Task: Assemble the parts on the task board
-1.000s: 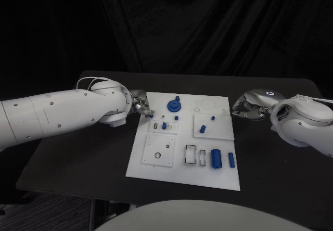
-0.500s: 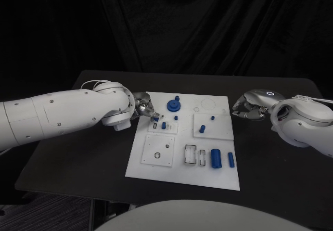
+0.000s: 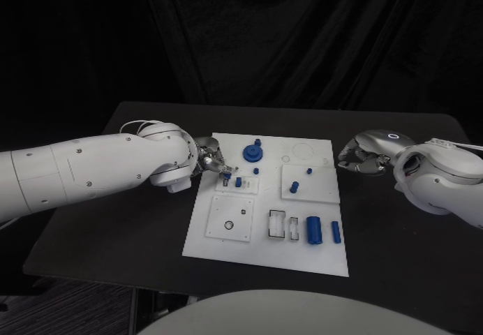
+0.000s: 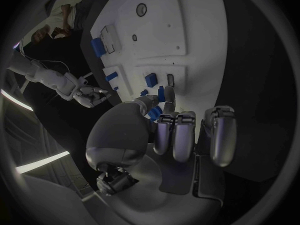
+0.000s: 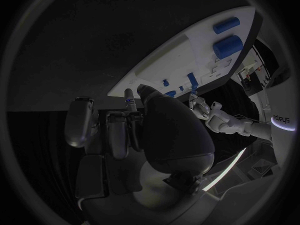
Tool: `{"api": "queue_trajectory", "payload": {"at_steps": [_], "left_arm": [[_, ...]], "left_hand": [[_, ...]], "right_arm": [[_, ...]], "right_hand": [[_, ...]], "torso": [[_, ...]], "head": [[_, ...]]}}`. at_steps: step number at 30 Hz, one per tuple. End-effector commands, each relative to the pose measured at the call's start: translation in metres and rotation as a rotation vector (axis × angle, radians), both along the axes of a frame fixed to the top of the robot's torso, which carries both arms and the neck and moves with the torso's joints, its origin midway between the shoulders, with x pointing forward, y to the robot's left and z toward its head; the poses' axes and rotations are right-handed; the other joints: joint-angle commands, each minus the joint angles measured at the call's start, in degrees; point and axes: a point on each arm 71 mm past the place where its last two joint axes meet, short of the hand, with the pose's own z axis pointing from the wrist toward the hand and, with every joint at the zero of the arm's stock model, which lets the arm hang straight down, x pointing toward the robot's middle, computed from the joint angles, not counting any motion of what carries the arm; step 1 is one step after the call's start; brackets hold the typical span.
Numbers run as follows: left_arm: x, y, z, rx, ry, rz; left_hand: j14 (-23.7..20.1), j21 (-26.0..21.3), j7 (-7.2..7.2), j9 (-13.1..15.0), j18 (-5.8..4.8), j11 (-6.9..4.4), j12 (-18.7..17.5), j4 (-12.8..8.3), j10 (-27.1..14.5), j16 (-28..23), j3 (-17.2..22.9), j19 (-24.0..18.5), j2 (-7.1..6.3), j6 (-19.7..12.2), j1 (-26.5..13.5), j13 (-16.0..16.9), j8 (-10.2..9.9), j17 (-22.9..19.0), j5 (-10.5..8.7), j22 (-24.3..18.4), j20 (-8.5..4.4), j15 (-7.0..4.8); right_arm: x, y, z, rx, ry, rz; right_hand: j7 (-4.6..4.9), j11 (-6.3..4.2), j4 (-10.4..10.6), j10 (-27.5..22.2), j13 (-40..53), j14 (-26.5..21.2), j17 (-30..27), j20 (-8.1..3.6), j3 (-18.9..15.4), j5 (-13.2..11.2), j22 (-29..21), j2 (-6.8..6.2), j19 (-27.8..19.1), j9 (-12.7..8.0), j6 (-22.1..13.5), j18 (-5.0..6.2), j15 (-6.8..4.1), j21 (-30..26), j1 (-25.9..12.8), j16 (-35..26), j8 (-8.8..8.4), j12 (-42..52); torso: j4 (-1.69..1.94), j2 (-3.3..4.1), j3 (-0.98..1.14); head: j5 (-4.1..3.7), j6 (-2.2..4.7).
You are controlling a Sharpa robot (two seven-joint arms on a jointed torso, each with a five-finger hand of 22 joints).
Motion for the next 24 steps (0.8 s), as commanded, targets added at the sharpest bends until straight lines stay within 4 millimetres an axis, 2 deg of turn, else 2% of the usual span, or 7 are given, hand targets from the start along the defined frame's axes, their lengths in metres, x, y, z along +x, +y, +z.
{"api": "queue_trajectory", "payload": {"at_steps": [1,8,24], "left_arm": [[-0.001,-0.001,-0.002,0.013,-0.030,-0.015],[-0.005,0.001,-0.009,0.013,-0.024,-0.009],[-0.010,0.004,-0.012,0.004,-0.025,-0.002]], "left_hand": [[6.05,-0.06,-0.14,0.05,0.80,-0.23,0.21,0.09,5.95,0.15,0.19,2.77,-0.07,0.02,-0.67,15.06,0.06,15.08,0.27,12.97,-0.37,-0.37],[6.05,-0.03,-0.14,0.06,0.79,-0.23,0.21,0.14,5.95,0.15,0.19,2.78,-0.05,0.06,-0.74,15.06,0.08,15.08,0.30,12.98,-0.37,-0.37],[6.05,0.01,-0.19,0.12,0.78,-0.24,0.21,0.24,5.95,0.15,0.24,2.80,0.05,0.24,-0.96,15.06,0.17,15.08,0.45,13.00,-0.36,-0.35]], "right_arm": [[-0.001,0.000,0.000,0.007,-0.012,-0.004],[-0.001,0.000,0.000,0.007,-0.013,-0.004],[-0.001,-0.001,-0.001,0.005,-0.008,-0.006]], "right_hand": [[-0.13,0.19,-0.07,3.09,12.04,5.63,14.51,-0.10,0.23,0.21,9.56,-0.22,0.36,-0.10,0.43,0.82,0.00,-0.08,0.40,-0.19,-0.08,-0.13],[-0.13,0.19,-0.07,3.09,12.04,5.63,14.51,-0.10,0.23,0.21,9.56,-0.22,0.36,-0.10,0.43,0.82,0.00,-0.08,0.40,-0.19,-0.08,-0.13],[-0.13,0.19,-0.07,3.09,12.04,5.63,14.51,-0.10,0.23,0.21,9.56,-0.22,0.36,-0.10,0.43,0.82,0.00,-0.08,0.40,-0.19,-0.08,-0.13]], "torso": [[0.02,-0.03,-0.02],[0.00,-0.04,-0.06],[-0.02,-0.08,0.04]], "head": [[0.07,-0.01],[-0.04,-0.01],[0.00,-0.01]]}}
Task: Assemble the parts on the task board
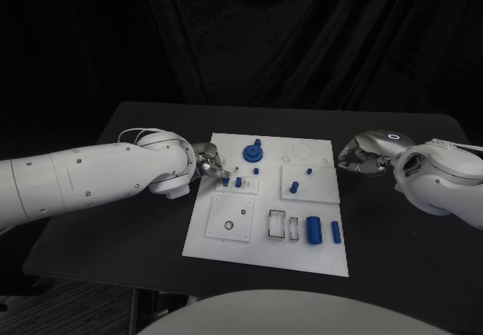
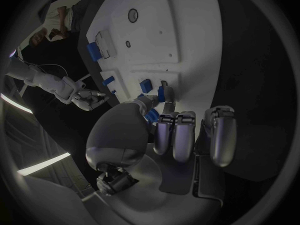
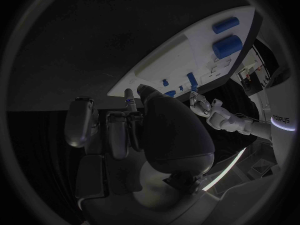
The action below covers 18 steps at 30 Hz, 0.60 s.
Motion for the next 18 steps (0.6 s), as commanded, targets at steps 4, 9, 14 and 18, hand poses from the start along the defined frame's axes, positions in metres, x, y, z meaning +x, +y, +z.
{"api": "queue_trajectory", "payload": {"at_steps": [4,9,14,18], "left_arm": [[-0.0027,-0.0001,0.0000,-0.010,-0.006,-0.005],[-0.0041,0.0009,-0.0002,-0.009,-0.002,-0.006],[-0.0040,0.0028,-0.0008,-0.007,0.000,-0.003],[-0.0046,0.0030,-0.0017,-0.007,0.001,-0.001]], "left_hand": [[6.05,0.01,-0.30,-0.01,0.78,-0.24,0.20,0.22,5.96,0.15,0.26,2.80,0.08,0.31,-0.46,15.06,0.17,15.09,0.22,12.96,-0.36,-0.36],[6.05,0.01,-0.30,-0.01,0.78,-0.24,0.20,0.22,5.96,0.15,0.26,2.80,0.08,0.31,-0.46,15.06,0.17,15.09,0.22,12.96,-0.36,-0.36],[6.05,-0.04,-0.31,0.01,0.79,-0.25,0.20,0.27,5.96,0.15,0.26,2.78,0.10,0.38,-0.57,15.06,0.21,15.09,0.22,12.94,-0.36,-0.36],[6.05,-0.05,-0.32,0.02,0.79,-0.25,0.20,0.28,5.96,0.15,0.26,2.77,0.11,0.40,-0.61,15.06,0.22,15.09,0.22,12.94,-0.36,-0.36]], "right_arm": [[-0.0003,-0.0006,-0.0006,0.001,-0.007,-0.007],[-0.0002,-0.0006,-0.0009,0.000,-0.005,-0.009],[0.0000,-0.0003,-0.0011,-0.001,-0.004,-0.009],[0.0000,-0.0003,-0.0012,-0.002,-0.003,-0.009]], "right_hand": [[-0.13,0.19,-0.07,3.09,12.04,5.63,14.51,-0.10,0.23,0.21,9.57,-0.22,0.36,-0.06,0.43,0.82,0.01,-0.08,0.40,-0.19,-0.08,-0.13],[-0.13,0.19,-0.07,3.09,12.04,5.63,14.51,-0.10,0.23,0.21,9.57,-0.22,0.36,-0.06,0.43,0.82,0.01,-0.08,0.40,-0.19,-0.08,-0.13],[-0.13,0.19,-0.07,3.09,12.04,5.63,14.51,-0.10,0.23,0.21,9.57,-0.22,0.36,-0.06,0.43,0.82,0.01,-0.08,0.40,-0.19,-0.08,-0.13],[-0.11,0.20,-0.09,3.03,11.99,5.61,14.47,-0.10,0.23,0.23,9.55,-0.31,0.35,-0.09,0.42,0.84,0.01,-0.18,0.34,-0.25,-0.12,-0.18]], "torso": [[0.00,0.03,0.03],[0.02,0.02,0.01],[0.01,-0.01,0.02],[-0.01,0.03,0.01]], "head": [[-0.09,-0.01],[-0.04,-0.01],[0.00,-0.01],[-0.01,-0.01]]}}
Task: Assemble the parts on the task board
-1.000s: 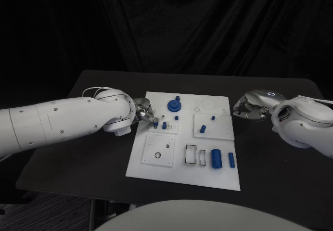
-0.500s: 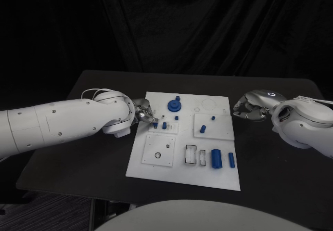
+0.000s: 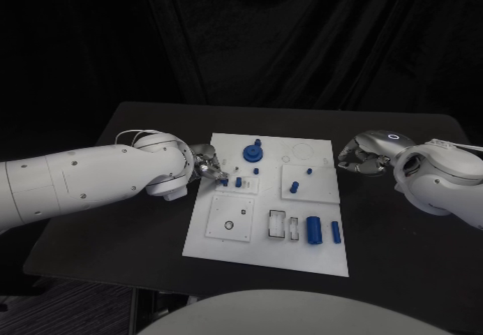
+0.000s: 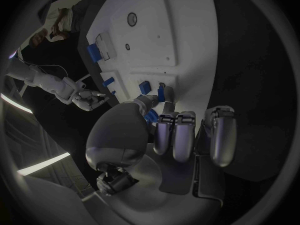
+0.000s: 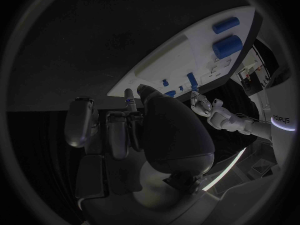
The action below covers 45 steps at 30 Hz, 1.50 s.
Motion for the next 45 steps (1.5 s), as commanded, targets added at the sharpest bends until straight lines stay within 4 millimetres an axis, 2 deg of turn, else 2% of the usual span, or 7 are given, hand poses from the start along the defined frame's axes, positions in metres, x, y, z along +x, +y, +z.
{"api": "queue_trajectory", "payload": {"at_steps": [1,19,22,25,26,32,45], "left_arm": [[-0.0010,-0.0017,-0.0009,-0.008,-0.002,-0.006],[-0.0006,-0.0015,-0.0039,-0.005,0.007,-0.010],[-0.0007,-0.0028,-0.0042,-0.009,0.007,-0.016],[-0.0009,-0.0043,-0.0044,-0.015,0.006,-0.026],[-0.0009,-0.0047,-0.0046,-0.017,0.007,-0.030],[-0.0017,-0.0052,-0.0060,-0.011,0.023,-0.046],[-0.0026,0.0011,-0.0080,0.015,0.039,-0.019]], "left_hand": [[6.05,-0.06,-0.27,0.01,0.80,-0.25,0.21,0.12,5.96,0.15,0.11,2.77,0.19,0.01,-0.55,15.07,0.22,15.09,0.23,12.95,-0.36,-0.36],[6.05,-0.23,-0.26,0.04,0.84,-0.25,0.21,0.20,5.96,0.15,0.12,2.68,0.22,-0.06,-0.78,15.07,0.18,15.09,-0.05,12.89,-0.35,-0.36],[6.05,-0.42,-0.20,0.14,0.88,-0.21,0.21,0.36,5.96,0.15,-0.09,2.57,0.36,-0.32,-1.41,15.07,0.04,15.09,-2.92,12.84,-0.30,-0.31],[6.05,-0.81,0.00,-0.01,0.96,-0.01,0.21,1.64,5.96,0.15,-1.63,2.36,0.58,-0.57,-2.95,15.07,-0.33,15.09,-8.26,12.72,-0.17,-0.15],[6.05,-0.85,0.23,-0.40,0.96,0.17,0.21,2.65,5.96,0.15,-2.95,2.34,0.68,-0.97,-3.93,15.07,-0.91,15.09,-11.61,12.71,-0.05,0.00],[6.05,-0.59,0.76,-1.62,0.90,0.63,0.21,6.22,5.96,0.15,-8.36,2.50,0.50,-0.90,-6.98,15.07,-2.19,15.09,-19.19,12.80,0.31,0.38],[6.05,0.60,1.00,-1.36,0.65,0.92,0.21,8.34,5.96,0.15,-16.05,3.08,2.76,-1.28,-11.24,15.07,-2.24,15.09,-19.31,13.15,0.61,0.67]], "right_arm": [[-0.0002,-0.0007,-0.0008,-0.001,-0.004,-0.009],[0.0001,-0.0005,-0.0014,-0.004,-0.001,-0.010],[0.0002,0.0002,-0.0016,-0.003,0.000,-0.009],[0.0003,0.0005,-0.0019,-0.004,0.001,-0.008],[0.0003,0.0005,-0.0020,-0.005,0.002,-0.008],[0.0002,0.0004,-0.0024,-0.007,0.005,-0.008],[-0.0006,0.0008,-0.0019,0.004,-0.005,0.002]], "right_hand": [[-0.11,0.20,-0.09,3.03,11.99,5.61,14.47,-0.10,0.23,0.23,9.51,-0.31,0.35,-0.09,0.41,0.84,0.01,-0.18,0.34,-0.25,-0.12,-0.18],[-0.11,0.20,-0.09,3.03,11.99,5.61,14.47,-0.10,0.23,0.23,9.51,-0.31,0.35,-0.09,0.41,0.84,0.01,-0.18,0.34,-0.25,-0.12,-0.18],[-0.11,0.20,-0.09,3.03,11.99,5.61,14.47,-0.10,0.23,0.23,9.51,-0.31,0.35,-0.09,0.41,0.84,0.01,-0.18,0.34,-0.25,-0.12,-0.18],[-0.11,0.20,-0.09,3.03,11.99,5.61,14.47,-0.10,0.23,0.23,9.51,-0.31,0.35,-0.09,0.41,0.84,0.01,-0.18,0.34,-0.25,-0.12,-0.18],[-0.11,0.20,-0.09,3.03,11.99,5.61,14.47,-0.10,0.23,0.23,9.51,-0.31,0.35,-0.09,0.41,0.84,0.01,-0.18,0.34,-0.25,-0.12,-0.18],[-0.11,0.21,-0.08,2.98,11.93,5.62,14.47,-0.09,0.25,0.22,9.50,-0.34,0.35,-0.12,0.37,0.85,0.02,-0.27,0.28,-0.24,-0.16,-0.24],[-0.17,0.17,-0.20,3.15,12.10,5.66,14.56,-0.10,0.38,0.35,9.60,-0.27,0.51,-0.10,0.52,0.79,0.00,-0.01,0.41,-0.14,-0.10,-0.08]], "torso": [[-0.01,0.04,-0.01],[0.05,0.01,0.00],[0.02,0.01,0.00],[-0.03,0.01,-0.03],[-0.04,-0.01,-0.04],[-0.01,0.00,0.00],[0.05,0.07,-0.02]], "head": [[-0.05,-0.01],[-0.16,-0.01],[-0.09,-0.01],[-0.07,-0.01],[-0.06,-0.01],[-0.02,-0.01],[-0.03,-0.01]]}}
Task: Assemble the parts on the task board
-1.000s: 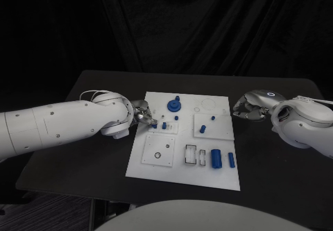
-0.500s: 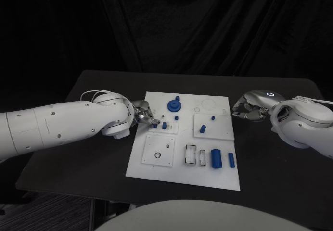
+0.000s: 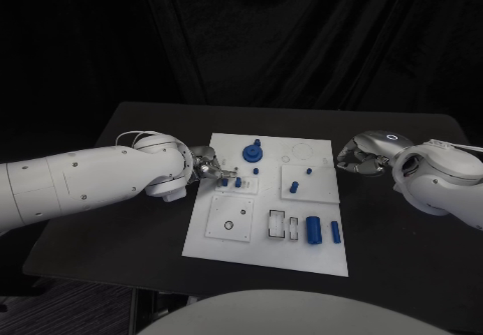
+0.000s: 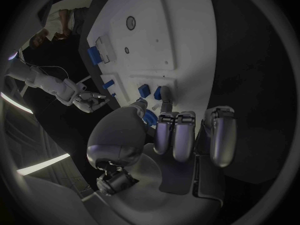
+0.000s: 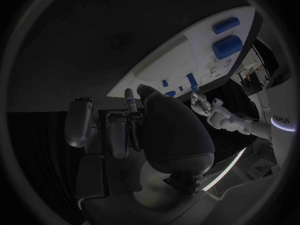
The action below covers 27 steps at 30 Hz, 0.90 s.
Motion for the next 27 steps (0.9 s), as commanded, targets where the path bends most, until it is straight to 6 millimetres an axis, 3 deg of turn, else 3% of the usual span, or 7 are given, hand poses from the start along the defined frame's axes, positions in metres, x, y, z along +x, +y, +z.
{"api": "queue_trajectory", "payload": {"at_steps": [1,8,15,16,18,24,27], "left_arm": [[-0.002,0.000,-0.004,0.014,0.022,-0.001],[-0.002,0.000,-0.003,0.008,0.009,0.012],[0.002,0.000,0.004,-0.031,-0.102,-0.005],[0.004,0.001,0.006,-0.029,-0.149,-0.024],[0.006,0.002,0.010,-0.029,-0.213,-0.047],[0.013,0.007,0.025,-0.039,-0.463,-0.119],[0.016,0.009,0.034,-0.056,-0.601,-0.167]], "left_hand": [[6.05,0.33,0.28,0.29,0.64,0.53,0.20,0.02,5.97,0.15,-0.87,2.89,0.39,-0.17,-0.77,15.07,0.31,15.10,0.11,13.19,0.40,0.25],[6.05,0.65,0.08,2.72,0.58,0.42,0.20,0.06,5.97,0.15,-3.16,3.05,2.64,-0.53,-1.88,15.07,1.94,15.10,1.86,13.27,0.37,0.19],[6.05,1.46,-0.37,8.06,0.40,0.06,0.20,0.20,5.97,0.15,-7.77,3.44,7.10,-1.63,-5.95,15.07,6.01,15.10,7.91,13.51,0.11,-0.10],[6.05,1.41,-0.44,9.20,0.42,0.01,0.20,0.20,5.97,0.15,-9.12,3.39,8.39,-2.04,-7.37,15.07,7.03,15.10,7.62,13.49,0.06,-0.14],[6.05,1.49,-0.49,10.17,0.40,-0.01,0.20,0.17,5.97,0.15,-10.76,3.41,8.96,-2.30,-8.16,15.07,7.99,15.10,5.54,13.50,0.06,-0.19],[6.05,0.40,-0.57,12.28,0.67,-0.01,0.20,0.03,5.97,0.15,-14.01,2.73,8.22,-2.59,-7.03,15.07,10.07,15.10,3.35,13.15,0.12,-0.08],[6.05,-1.26,-0.32,13.67,1.04,0.29,0.20,-0.10,5.97,0.15,-15.76,1.56,7.14,-4.31,-2.47,15.07,11.28,15.10,5.33,12.65,0.41,0.27]], "right_arm": [[-0.001,0.000,0.000,0.003,-0.007,-0.001],[-0.001,-0.001,-0.001,0.002,-0.005,-0.002],[-0.001,-0.001,0.000,0.006,-0.010,-0.002],[-0.001,-0.002,0.000,0.007,-0.013,-0.003],[-0.001,-0.002,0.000,0.009,-0.015,-0.003],[-0.002,-0.005,0.001,0.012,-0.022,-0.008],[-0.002,-0.006,0.001,0.012,-0.023,-0.012]], "right_hand": [[0.04,0.17,-0.03,3.15,12.10,5.66,14.56,0.08,0.21,0.35,9.63,-0.27,0.33,-0.03,0.32,0.78,0.00,-0.01,0.41,-0.14,-0.10,-0.08],[0.04,0.17,-0.03,3.15,12.10,5.66,14.56,0.08,0.21,0.35,9.63,-0.27,0.33,-0.03,0.32,0.78,0.00,-0.01,0.41,-0.14,-0.10,-0.08],[0.06,0.17,-0.03,3.11,12.05,5.64,14.52,0.08,0.24,0.40,9.60,-0.26,0.30,-0.04,0.34,0.81,-0.01,-0.11,0.39,-0.17,-0.09,-0.12],[0.06,0.17,-0.03,3.11,12.05,5.64,14.52,0.08,0.24,0.40,9.60,-0.26,0.30,-0.04,0.34,0.81,-0.01,-0.11,0.39,-0.17,-0.09,-0.12],[0.06,0.17,-0.03,3.11,12.05,5.64,14.52,0.08,0.24,0.40,9.60,-0.26,0.30,-0.04,0.34,0.81,-0.01,-0.11,0.39,-0.17,-0.09,-0.12],[0.08,0.18,0.00,3.12,12.06,5.66,14.55,0.07,0.24,0.42,9.63,-0.25,0.34,-0.04,0.35,0.79,-0.01,-0.05,0.33,-0.14,-0.09,-0.11],[0.08,0.18,0.02,3.14,12.08,5.67,14.57,0.07,0.23,0.42,9.65,-0.25,0.37,-0.04,0.36,0.78,-0.01,-0.01,0.30,-0.12,-0.09,-0.09]], "torso": [[0.03,0.07,-0.02],[0.02,0.13,-0.04],[0.00,0.08,0.03],[-0.01,0.08,0.01],[0.00,0.08,0.01],[-0.02,0.10,-0.01],[0.04,0.12,-0.06]], "head": [[0.13,-0.01],[0.23,-0.01],[0.42,-0.01],[0.48,-0.01],[0.47,-0.01],[0.53,-0.01],[0.80,-0.01]]}}
